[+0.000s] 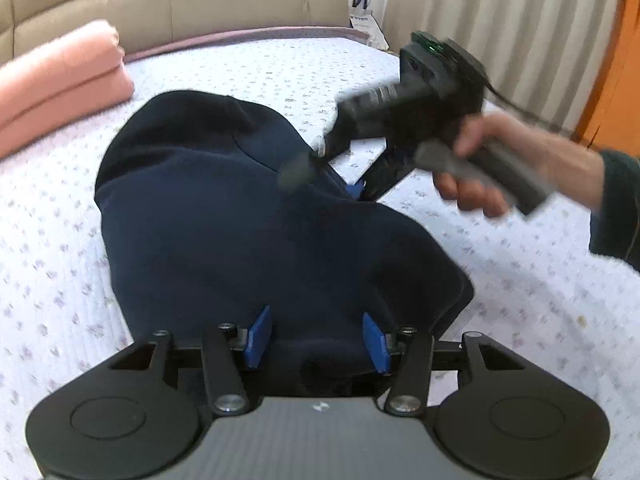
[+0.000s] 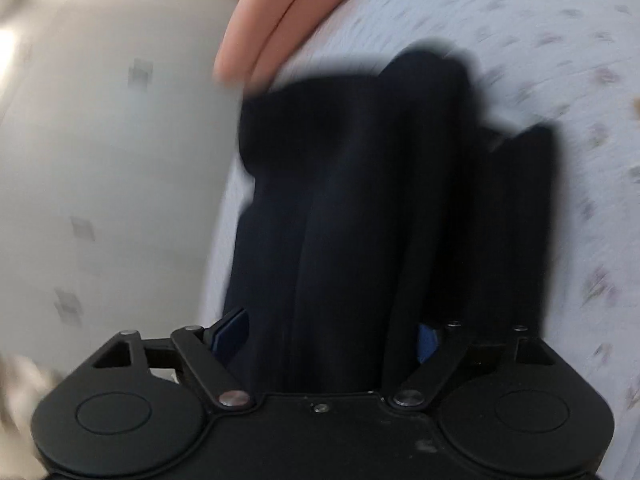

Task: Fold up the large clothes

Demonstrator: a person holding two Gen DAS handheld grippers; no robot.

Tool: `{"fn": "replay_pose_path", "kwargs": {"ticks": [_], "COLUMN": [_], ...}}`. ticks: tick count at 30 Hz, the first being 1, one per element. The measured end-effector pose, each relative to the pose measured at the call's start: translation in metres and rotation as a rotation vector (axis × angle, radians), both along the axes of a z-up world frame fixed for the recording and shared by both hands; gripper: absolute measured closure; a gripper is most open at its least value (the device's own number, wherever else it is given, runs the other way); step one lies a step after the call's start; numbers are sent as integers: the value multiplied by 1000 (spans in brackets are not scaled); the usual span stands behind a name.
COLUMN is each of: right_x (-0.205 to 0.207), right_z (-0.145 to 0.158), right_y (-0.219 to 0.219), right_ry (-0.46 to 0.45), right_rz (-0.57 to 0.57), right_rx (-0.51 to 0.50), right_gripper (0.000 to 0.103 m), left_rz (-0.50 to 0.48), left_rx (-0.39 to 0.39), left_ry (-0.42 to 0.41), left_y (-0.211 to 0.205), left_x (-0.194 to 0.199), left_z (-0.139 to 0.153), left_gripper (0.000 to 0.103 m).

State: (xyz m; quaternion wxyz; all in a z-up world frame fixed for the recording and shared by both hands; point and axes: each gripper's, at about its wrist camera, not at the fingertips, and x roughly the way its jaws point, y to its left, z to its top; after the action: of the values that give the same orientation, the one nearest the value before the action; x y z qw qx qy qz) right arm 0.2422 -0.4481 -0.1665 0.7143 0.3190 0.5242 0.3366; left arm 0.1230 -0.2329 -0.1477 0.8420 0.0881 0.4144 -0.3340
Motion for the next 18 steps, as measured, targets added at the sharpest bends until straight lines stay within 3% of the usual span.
{"fn": "replay_pose_path", "kwargs": {"ticks": [1, 2, 3, 4, 7, 9, 10, 11, 13, 15, 18], "right_x": [-6, -10, -13, -18, -45, -66, -75, -82, -87, -87, -86], "right_z": [3, 5, 5, 6, 20, 44, 53, 58, 51, 26, -21], "right_y": [8, 13, 15, 13, -6, -17, -23, -33, -46, -48, -53], "right_ry": [-48, -84, -106, -123, -155, -266, -308, -328, -326, -262, -175], "right_rz": [-1, -15, -57, -122, -303, -345, -363, -377, -393, -401, -395], "right_rx": [-56, -86, -96, -87, 86, 153, 175, 190, 164, 91, 18], "right_gripper": [6, 14, 29, 73, 79, 82, 87, 87, 87, 87, 89], "left_rz": [2, -1, -3, -2, 8, 32, 49, 72, 131, 206, 292], "left_rx": [-20, -41, -59, -69, -127, -201, -211, -202, -129, -54, -9], "left_ry": [20, 49, 89, 113, 76, 34, 5, -36, -88, -61, 77], "left_y": [0, 0, -1, -3, 5, 19, 25, 30, 37, 41, 52], "left_x": [3, 4, 5, 4, -4, -5, -5, -4, 5, 24, 56], "left_z": [0, -1, -2, -1, 23, 49, 60, 70, 80, 69, 24], "left_gripper": [51, 55, 58, 61, 61, 54, 45, 40, 41, 43, 44]}}
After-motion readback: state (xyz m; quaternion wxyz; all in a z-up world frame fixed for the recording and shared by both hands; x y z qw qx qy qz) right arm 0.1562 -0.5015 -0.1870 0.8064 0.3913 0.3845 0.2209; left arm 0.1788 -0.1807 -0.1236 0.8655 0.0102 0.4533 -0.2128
